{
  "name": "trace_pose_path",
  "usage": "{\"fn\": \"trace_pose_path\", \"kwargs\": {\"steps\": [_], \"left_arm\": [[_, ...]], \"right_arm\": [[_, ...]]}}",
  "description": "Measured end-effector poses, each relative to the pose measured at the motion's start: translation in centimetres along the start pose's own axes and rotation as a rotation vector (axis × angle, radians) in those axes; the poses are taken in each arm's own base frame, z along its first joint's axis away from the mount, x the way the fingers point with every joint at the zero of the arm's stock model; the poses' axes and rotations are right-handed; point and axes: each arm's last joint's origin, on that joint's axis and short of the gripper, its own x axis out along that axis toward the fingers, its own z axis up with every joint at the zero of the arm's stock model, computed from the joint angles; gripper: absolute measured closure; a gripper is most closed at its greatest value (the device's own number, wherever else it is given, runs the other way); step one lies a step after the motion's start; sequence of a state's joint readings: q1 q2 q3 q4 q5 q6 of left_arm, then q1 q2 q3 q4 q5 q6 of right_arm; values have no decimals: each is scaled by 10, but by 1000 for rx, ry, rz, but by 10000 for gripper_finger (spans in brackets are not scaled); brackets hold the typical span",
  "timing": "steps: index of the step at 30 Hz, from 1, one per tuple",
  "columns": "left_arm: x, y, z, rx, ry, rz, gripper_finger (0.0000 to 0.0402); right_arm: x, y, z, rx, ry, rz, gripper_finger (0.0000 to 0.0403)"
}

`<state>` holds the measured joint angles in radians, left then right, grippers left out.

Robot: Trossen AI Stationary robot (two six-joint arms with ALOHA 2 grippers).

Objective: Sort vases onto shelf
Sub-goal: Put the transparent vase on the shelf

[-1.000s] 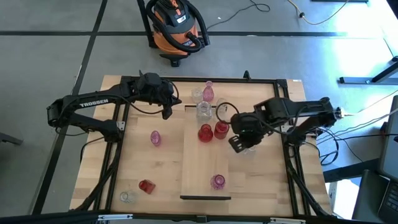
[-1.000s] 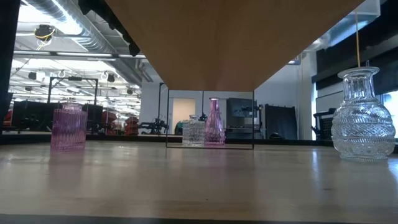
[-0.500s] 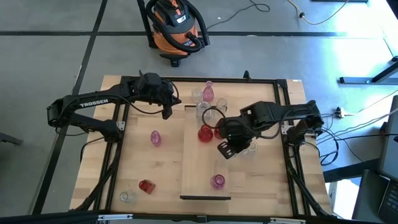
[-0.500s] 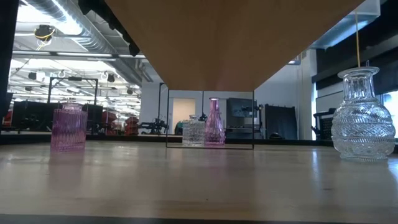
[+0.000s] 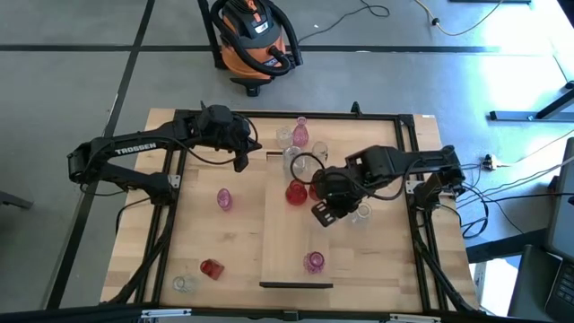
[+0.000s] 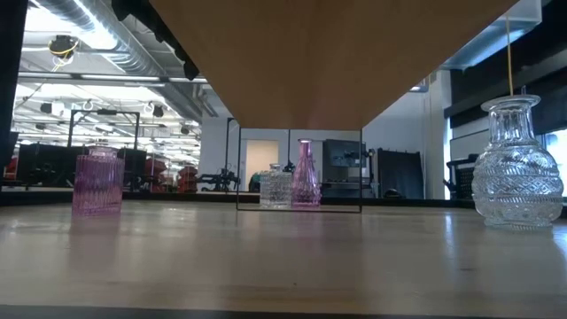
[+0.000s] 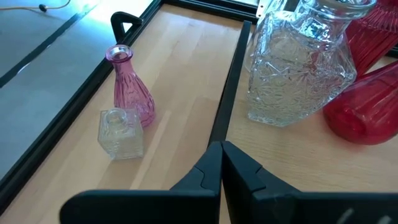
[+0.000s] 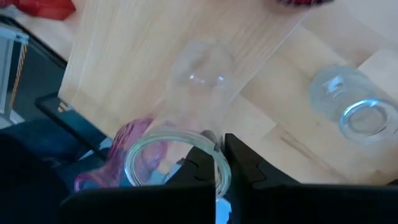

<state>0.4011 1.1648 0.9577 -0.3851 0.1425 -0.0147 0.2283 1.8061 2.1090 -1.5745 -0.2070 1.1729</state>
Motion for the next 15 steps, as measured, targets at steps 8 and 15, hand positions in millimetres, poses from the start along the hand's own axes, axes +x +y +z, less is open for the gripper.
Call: {"fn": "trace_pose_path", "kwargs": {"steps": [8,15], "left_arm": [[0,0,0,0,0,0,401],[0,0,0,-1,0,0,401]], "right_arm": [[0,2,0,-4,5,19,348],[0,4,2,-8,-23,39,299]]}}
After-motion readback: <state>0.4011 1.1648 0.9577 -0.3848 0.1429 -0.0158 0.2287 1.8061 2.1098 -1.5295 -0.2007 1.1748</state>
